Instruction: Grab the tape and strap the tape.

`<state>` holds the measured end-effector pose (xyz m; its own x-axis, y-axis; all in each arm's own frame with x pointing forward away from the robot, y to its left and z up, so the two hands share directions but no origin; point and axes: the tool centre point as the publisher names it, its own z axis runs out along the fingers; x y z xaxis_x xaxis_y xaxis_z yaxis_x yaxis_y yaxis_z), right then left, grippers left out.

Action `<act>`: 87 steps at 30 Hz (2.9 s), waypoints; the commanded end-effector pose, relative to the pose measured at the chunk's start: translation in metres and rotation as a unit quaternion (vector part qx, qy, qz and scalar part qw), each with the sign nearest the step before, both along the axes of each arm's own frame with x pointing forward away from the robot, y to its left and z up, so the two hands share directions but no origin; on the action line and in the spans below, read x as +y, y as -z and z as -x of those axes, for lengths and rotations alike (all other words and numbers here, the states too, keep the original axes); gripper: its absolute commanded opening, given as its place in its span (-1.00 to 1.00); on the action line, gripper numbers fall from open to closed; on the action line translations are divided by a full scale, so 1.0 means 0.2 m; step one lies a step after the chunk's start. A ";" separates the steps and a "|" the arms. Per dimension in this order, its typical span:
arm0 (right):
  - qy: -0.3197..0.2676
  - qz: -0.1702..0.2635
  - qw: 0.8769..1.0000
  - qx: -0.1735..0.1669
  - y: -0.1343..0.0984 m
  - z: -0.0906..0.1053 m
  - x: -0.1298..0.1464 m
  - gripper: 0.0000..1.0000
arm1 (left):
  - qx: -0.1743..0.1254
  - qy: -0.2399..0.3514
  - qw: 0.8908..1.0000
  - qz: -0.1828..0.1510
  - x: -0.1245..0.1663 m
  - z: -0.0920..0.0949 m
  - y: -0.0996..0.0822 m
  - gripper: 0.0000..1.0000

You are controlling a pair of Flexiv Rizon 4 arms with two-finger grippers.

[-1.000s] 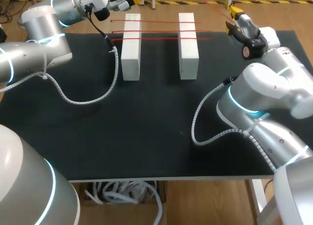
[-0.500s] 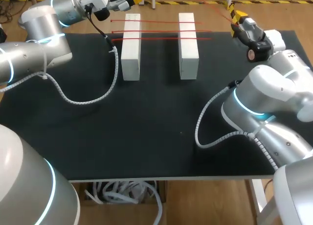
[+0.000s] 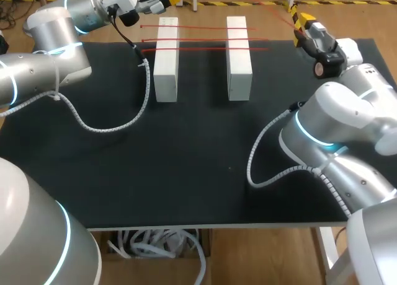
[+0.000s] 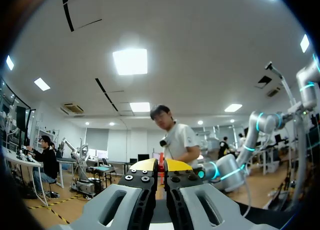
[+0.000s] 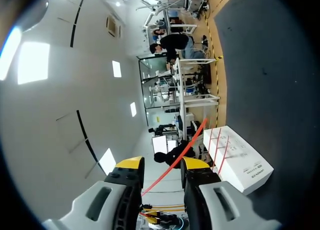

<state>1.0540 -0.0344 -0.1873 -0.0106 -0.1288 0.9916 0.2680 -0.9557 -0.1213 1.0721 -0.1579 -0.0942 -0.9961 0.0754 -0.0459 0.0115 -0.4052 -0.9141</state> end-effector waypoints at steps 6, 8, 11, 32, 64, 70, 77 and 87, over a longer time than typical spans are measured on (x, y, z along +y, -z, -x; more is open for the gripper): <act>0.004 -0.003 1.000 -0.012 0.01 -0.02 0.00 -0.38 | -0.001 0.001 1.000 0.001 0.00 0.00 0.00 -1.00; 0.007 -0.007 1.000 -0.013 0.00 -0.03 0.00 -0.36 | -0.001 0.001 1.000 0.001 0.00 0.00 0.00 -1.00; 0.012 -0.016 1.000 -0.014 0.00 -0.03 0.00 -0.38 | -0.001 0.001 1.000 0.001 0.00 0.00 0.00 -1.00; 0.019 -0.024 1.000 -0.004 0.03 -0.02 0.00 -0.95 | -0.001 0.001 1.000 0.001 0.00 0.00 0.00 -1.00; -0.070 0.127 0.989 0.001 -0.07 -0.07 0.02 -1.00 | -0.001 0.001 1.000 0.001 0.00 0.00 0.00 -1.00; -0.077 0.126 0.989 -0.004 -0.09 -0.08 0.02 -1.00 | -0.001 0.001 1.000 0.001 0.00 0.00 0.00 -1.00; -0.078 0.123 0.989 0.002 -0.08 -0.07 0.01 -1.00 | -0.001 0.001 1.000 0.001 0.00 0.00 0.00 -1.00; -0.095 0.129 0.987 0.000 -0.08 -0.07 0.02 -1.00 | -0.001 0.001 1.000 0.001 0.00 0.00 0.00 -1.00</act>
<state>1.0660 -0.0269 -0.1733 -0.0237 0.1196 0.9925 0.4313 -0.8944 0.1181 1.0721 -0.1578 -0.0942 -0.9961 0.0754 -0.0459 0.0115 -0.4052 -0.9141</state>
